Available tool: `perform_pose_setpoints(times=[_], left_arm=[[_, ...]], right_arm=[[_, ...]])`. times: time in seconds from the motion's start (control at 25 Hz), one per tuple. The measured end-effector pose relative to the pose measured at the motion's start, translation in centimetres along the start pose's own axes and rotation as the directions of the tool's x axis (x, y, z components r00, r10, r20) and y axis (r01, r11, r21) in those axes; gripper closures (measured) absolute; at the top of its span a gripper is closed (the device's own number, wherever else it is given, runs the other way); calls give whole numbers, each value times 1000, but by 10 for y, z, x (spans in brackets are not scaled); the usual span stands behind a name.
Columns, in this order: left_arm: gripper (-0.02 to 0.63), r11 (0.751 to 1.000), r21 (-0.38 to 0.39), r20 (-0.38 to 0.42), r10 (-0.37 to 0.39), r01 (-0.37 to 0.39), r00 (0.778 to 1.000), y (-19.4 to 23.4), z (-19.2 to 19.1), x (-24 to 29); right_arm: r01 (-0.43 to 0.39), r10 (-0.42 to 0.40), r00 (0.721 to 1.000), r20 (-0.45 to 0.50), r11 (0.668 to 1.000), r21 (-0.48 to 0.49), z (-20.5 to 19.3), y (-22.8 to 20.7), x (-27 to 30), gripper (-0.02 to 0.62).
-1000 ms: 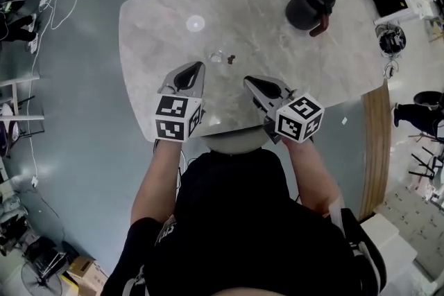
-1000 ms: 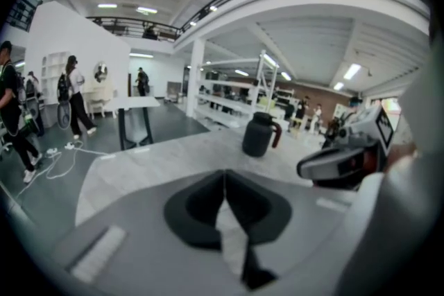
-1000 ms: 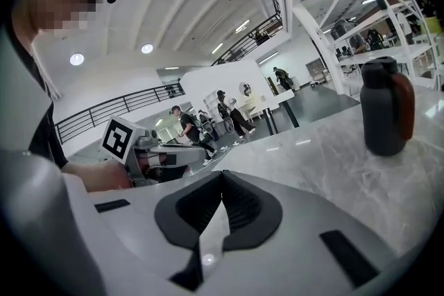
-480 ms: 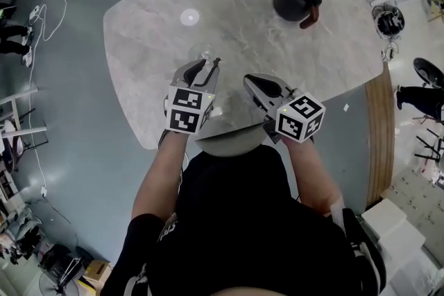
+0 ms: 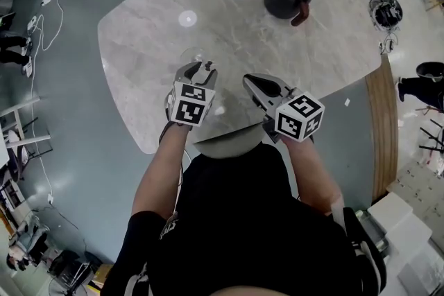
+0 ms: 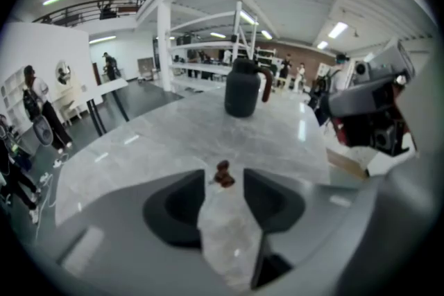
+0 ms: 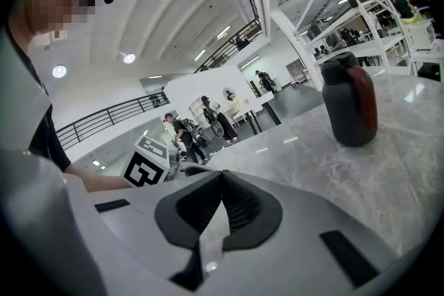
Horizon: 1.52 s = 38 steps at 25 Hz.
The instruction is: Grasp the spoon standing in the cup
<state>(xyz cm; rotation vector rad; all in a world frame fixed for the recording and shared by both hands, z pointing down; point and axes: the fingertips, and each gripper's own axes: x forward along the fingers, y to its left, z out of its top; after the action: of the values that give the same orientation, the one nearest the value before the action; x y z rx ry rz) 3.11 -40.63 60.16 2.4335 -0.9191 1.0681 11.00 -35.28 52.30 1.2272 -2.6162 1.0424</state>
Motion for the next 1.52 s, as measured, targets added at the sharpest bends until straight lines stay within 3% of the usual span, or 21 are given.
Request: perform_pose_setpoints(times=[0.36, 0.48, 0.72, 1.12, 1.52], left_arm=[[431, 997, 75, -36, 34, -31, 999, -2, 4, 18], [499, 995, 82, -35, 60, -57, 998, 0, 5, 17], [528, 994, 92, -19, 68, -66, 997, 1, 11, 9], [548, 991, 4, 45, 132, -132, 990, 26, 15, -29], [551, 974, -148, 207, 198, -169, 958, 48, 31, -104]], right_arm=[[-9, 8, 1000, 16, 1000, 12, 8, -5, 2, 600], [-14, 14, 1000, 16, 1000, 6, 11, -4, 1, 600], [-20, 20, 1000, 11, 1000, 0, 17, -8, -1, 600], [-88, 87, 996, -22, 994, -71, 30, 22, 24, 600], [-138, 135, 990, -30, 981, -135, 40, 63, 31, 600]])
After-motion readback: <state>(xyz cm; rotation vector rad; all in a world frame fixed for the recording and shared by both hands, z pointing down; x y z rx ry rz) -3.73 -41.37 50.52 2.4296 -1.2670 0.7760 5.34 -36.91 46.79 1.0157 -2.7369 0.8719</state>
